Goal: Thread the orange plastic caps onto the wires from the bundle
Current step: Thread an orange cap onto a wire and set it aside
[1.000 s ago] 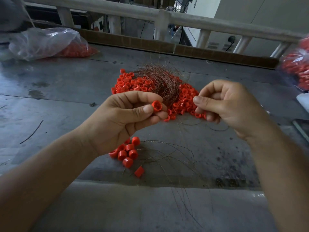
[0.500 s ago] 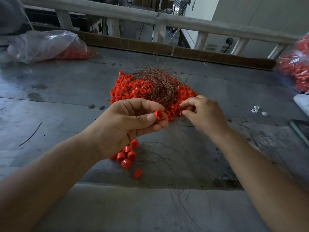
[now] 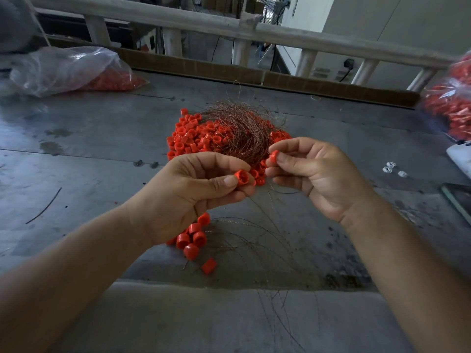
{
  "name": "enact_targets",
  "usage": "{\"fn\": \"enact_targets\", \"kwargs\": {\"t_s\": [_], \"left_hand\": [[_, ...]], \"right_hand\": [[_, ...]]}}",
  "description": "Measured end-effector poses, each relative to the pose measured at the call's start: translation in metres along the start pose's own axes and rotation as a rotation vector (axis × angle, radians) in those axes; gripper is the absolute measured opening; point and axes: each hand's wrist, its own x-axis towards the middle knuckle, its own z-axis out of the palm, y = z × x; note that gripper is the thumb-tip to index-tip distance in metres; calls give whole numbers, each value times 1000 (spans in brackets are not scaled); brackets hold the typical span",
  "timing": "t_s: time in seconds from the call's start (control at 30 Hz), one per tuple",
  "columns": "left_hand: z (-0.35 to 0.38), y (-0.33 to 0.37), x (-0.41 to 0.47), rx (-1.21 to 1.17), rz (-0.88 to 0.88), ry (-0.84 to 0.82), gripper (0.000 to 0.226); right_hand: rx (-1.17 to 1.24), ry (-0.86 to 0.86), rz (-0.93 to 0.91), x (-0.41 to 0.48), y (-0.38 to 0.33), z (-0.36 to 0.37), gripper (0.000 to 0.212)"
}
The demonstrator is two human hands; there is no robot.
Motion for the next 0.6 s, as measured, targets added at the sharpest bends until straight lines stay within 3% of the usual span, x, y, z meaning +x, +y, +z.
{"fn": "enact_targets", "kwargs": {"t_s": [0.6], "left_hand": [[-1, 1, 0, 17, -31, 65, 21]], "right_hand": [[44, -124, 56, -9, 2, 16, 21]]}}
